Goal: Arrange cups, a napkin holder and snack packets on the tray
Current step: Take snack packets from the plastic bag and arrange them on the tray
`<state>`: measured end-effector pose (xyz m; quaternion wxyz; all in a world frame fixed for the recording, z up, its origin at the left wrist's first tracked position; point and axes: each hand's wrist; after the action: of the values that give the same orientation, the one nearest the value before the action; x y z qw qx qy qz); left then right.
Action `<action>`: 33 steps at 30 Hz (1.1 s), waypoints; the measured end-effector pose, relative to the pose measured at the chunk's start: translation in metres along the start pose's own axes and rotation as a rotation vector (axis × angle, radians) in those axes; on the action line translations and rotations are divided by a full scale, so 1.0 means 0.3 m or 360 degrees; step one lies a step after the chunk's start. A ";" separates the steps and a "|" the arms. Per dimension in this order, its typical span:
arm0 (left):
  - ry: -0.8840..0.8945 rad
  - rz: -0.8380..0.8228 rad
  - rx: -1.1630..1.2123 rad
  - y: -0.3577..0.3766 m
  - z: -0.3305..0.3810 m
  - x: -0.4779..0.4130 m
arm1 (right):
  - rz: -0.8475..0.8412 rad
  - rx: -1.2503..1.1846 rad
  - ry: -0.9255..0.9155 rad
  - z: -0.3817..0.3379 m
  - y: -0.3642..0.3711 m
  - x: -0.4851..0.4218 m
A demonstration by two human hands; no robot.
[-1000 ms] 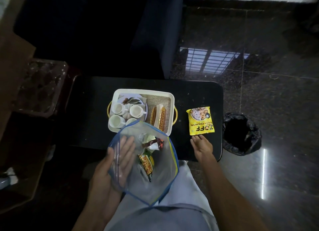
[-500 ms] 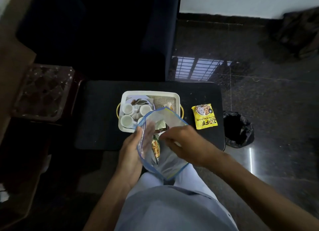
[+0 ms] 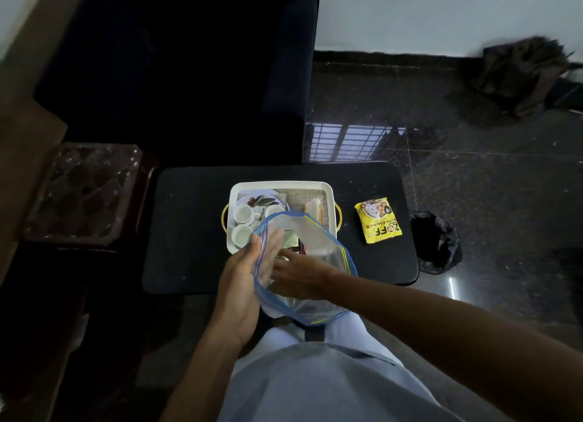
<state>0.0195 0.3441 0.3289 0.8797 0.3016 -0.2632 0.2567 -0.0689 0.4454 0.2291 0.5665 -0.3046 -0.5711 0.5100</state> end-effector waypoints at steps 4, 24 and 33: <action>0.0023 0.0028 -0.0028 -0.037 0.018 -0.004 | -0.0019 -0.0015 -0.0021 0.018 -0.014 -0.004; 0.0109 0.0209 -0.0149 -0.054 -0.055 -0.026 | 0.0762 -0.1272 0.0823 0.193 -0.441 0.467; 0.0151 0.0171 -0.0141 0.039 -0.098 -0.060 | 0.1153 -0.2001 0.2343 0.357 -0.057 0.653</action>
<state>0.0083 0.3665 0.3026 0.8886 0.2353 -0.2482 0.3057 -0.2012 0.5963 0.3283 0.3265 -0.9360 -0.1203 -0.0533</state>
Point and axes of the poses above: each hand's wrist, its own x-axis away from the middle knuckle, its own y-axis out of the palm, z = x × y, and after that the axes turned 2 degrees about x, right-handed
